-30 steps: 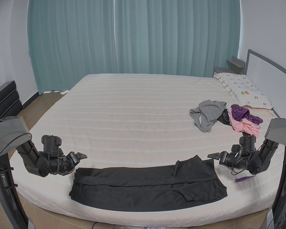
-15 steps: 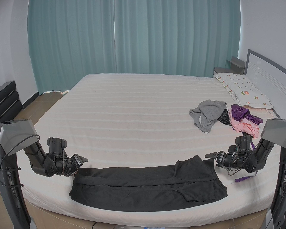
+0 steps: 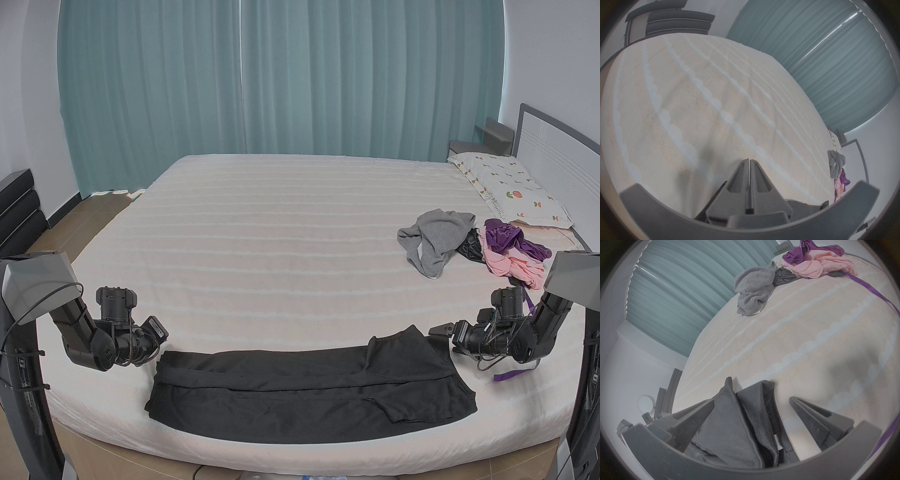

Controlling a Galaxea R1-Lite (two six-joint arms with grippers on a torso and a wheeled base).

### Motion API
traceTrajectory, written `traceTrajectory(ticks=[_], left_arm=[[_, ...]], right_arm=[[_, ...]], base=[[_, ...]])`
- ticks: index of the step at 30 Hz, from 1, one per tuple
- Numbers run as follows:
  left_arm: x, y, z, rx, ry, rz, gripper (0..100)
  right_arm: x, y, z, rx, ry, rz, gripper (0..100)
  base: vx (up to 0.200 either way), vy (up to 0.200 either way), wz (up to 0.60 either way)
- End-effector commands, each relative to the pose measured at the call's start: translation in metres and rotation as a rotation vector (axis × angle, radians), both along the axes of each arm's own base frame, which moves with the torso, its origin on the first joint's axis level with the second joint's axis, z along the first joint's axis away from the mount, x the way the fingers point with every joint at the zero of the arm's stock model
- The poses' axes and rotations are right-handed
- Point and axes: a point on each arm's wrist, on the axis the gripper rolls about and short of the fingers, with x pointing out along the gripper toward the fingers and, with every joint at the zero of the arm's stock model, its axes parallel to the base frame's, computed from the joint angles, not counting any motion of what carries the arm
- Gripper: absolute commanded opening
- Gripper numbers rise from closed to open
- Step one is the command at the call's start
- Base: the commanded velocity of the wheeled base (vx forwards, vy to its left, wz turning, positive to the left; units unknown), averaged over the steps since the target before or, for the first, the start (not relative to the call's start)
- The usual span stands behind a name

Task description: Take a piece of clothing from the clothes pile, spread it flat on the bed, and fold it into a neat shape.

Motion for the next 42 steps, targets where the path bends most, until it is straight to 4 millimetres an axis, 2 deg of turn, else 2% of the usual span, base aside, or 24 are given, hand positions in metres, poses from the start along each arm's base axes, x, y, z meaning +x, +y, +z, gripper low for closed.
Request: traceTrajectory(ticks=[1, 8, 9, 16, 26, 27, 35, 42], left_arm=[[0.000, 0.001, 0.000, -0.007, -0.003, 0.009, 0], [-0.005, 0.005, -0.002, -0.027, 0.019, -0.001, 0], [-0.005, 0.005, -0.002, -0.040, 0.019, -0.013, 100], [-0.006, 0.008, -0.002, -0.085, 0.007, -0.108, 100], [-0.007, 0.004, -0.008, -0.015, 0.006, -0.220, 100], [-0.007, 0.004, -0.010, 0.001, 0.010, -0.232, 0], [-0.009, 0.009, -0.013, 0.029, 0.016, -0.224, 0], [-0.006, 0.015, -0.004, 0.021, -0.010, -0.139, 0]], right_arm=[[0.000, 0.000, -0.001, 0.002, 0.010, 0.000, 100], [0.000, -0.001, -0.002, 0.002, 0.011, -0.002, 100], [0.000, 0.000, -0.001, 0.002, 0.010, 0.000, 100], [0.000, 0.000, -0.001, 0.002, 0.008, 0.000, 100], [0.000, 0.000, -0.001, 0.002, 0.008, 0.000, 100], [0.000, 0.000, 0.000, 0.002, 0.007, 0.000, 100], [0.000, 0.000, 0.000, 0.002, 0.007, 0.000, 100], [-0.001, 0.000, 0.000, 0.002, 0.008, 0.000, 100]], base=[[0.000, 0.000, 0.00], [0.000, 0.000, 0.00], [0.000, 0.000, 0.00], [0.000, 0.000, 0.00], [0.000, 0.000, 0.00], [0.000, 0.000, 0.00], [0.000, 0.000, 0.00], [0.000, 0.000, 0.00]])
